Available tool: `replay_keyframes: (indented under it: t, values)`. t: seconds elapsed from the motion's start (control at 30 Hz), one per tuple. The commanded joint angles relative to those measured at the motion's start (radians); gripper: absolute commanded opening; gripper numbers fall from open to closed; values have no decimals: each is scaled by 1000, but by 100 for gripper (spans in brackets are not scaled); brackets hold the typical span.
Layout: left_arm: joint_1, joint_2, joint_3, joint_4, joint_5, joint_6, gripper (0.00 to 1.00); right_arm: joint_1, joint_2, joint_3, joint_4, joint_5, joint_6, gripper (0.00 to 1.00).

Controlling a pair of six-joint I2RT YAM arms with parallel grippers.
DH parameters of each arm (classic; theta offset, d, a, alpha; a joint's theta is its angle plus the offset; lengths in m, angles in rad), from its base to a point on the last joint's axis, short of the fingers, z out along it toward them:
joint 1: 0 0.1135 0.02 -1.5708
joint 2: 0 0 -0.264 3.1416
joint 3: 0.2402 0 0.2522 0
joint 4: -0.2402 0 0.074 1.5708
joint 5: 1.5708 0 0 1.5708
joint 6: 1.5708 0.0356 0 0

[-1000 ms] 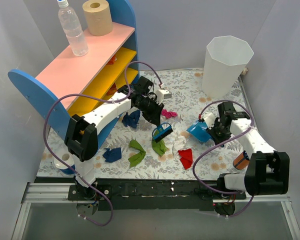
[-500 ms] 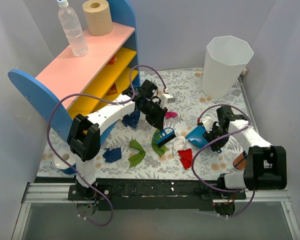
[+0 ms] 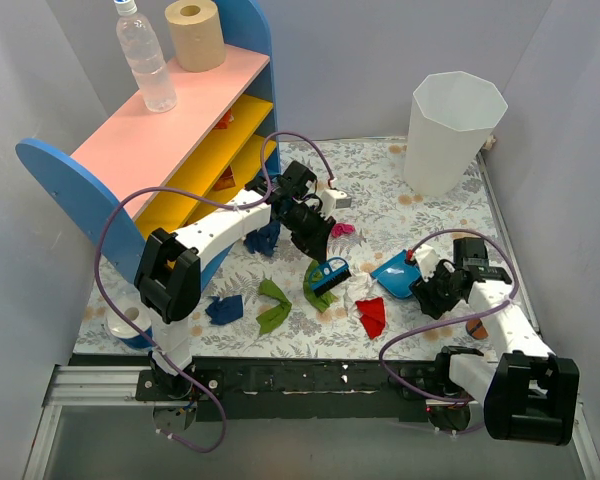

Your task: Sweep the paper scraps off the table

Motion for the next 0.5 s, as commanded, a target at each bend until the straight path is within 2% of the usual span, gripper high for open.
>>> replay_keyframes:
  t: [0.0,0.33,0.47]
  values:
    - [-1,-36,19,-5,7,7,0,-39,-12,12,49,-18,-21,64]
    - [-15,-16,55,1,12,5,0,-82,21,-25,63,-21,-35,55]
    - [-16,-12,53,6,18,4,0,-82,29,-13,63,-21,-23,47]
